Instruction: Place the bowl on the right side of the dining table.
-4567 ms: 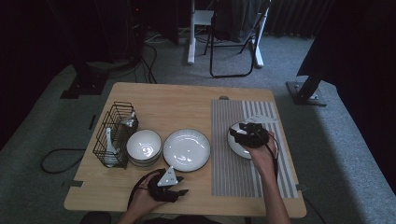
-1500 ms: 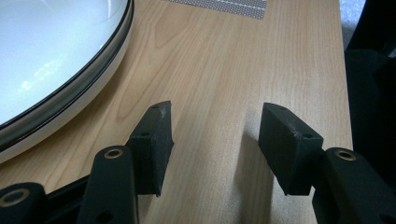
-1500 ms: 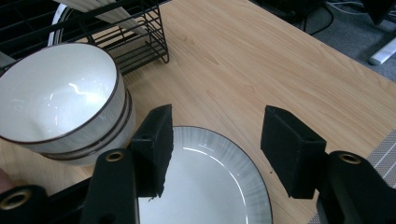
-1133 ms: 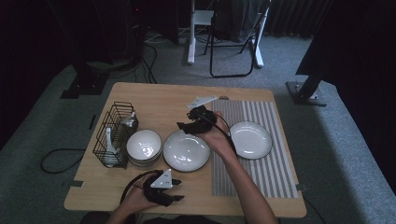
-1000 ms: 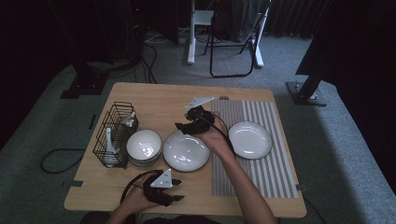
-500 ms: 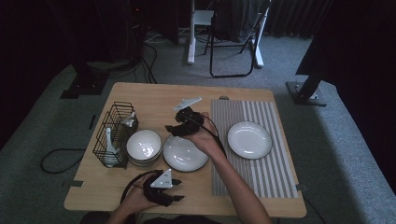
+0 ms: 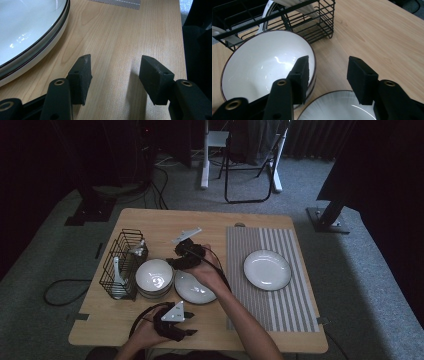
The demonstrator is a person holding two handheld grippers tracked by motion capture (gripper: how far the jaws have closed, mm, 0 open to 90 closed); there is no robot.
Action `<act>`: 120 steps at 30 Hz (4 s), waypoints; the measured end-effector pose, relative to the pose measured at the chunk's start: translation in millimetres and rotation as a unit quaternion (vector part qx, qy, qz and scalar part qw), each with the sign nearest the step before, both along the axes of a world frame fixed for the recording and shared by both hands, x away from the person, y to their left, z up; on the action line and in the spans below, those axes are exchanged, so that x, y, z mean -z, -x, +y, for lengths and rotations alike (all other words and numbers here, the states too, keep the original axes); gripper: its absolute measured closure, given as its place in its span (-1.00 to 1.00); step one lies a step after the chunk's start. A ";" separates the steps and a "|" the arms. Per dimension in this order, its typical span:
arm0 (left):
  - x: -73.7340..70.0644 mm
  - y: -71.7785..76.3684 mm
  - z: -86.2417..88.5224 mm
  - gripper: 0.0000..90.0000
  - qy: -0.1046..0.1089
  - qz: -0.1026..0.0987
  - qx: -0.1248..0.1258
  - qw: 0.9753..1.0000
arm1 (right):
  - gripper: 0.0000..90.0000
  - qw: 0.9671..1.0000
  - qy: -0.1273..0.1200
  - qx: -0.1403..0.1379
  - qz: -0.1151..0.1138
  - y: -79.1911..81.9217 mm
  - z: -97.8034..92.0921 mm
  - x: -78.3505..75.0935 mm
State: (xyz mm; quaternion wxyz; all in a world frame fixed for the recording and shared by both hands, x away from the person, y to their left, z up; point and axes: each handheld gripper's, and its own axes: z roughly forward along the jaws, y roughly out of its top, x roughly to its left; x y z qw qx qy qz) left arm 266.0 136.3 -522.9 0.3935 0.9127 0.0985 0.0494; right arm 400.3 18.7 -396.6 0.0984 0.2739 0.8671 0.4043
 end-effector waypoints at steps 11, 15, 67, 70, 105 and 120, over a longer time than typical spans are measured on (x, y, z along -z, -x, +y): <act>0.0 0.3 -0.2 -0.02 0.000 0.000 0.000 1.000 | 0.43 1.000 0.006 -0.010 0.016 -0.5 16.8 14.4; -0.1 0.3 -0.1 -0.03 -0.001 -0.001 0.000 1.000 | 0.47 1.000 0.008 -0.012 0.024 -1.2 20.4 18.8; -0.1 0.7 -0.3 -0.04 -0.002 -0.003 -0.002 1.000 | 0.79 0.997 0.034 0.004 0.066 -7.9 38.6 39.8; 0.0 0.8 -0.4 -0.04 -0.002 -0.002 -0.002 1.000 | 0.80 0.998 0.035 0.007 0.055 -5.2 38.8 39.7; -0.1 1.3 -0.7 -0.06 -0.002 -0.001 -0.003 1.000 | 0.81 1.000 -0.013 0.021 0.016 2.8 27.4 26.3; -0.1 1.3 -0.7 -0.06 -0.002 -0.001 -0.002 1.000 | 0.81 0.998 -0.050 0.016 0.039 -0.3 19.0 21.3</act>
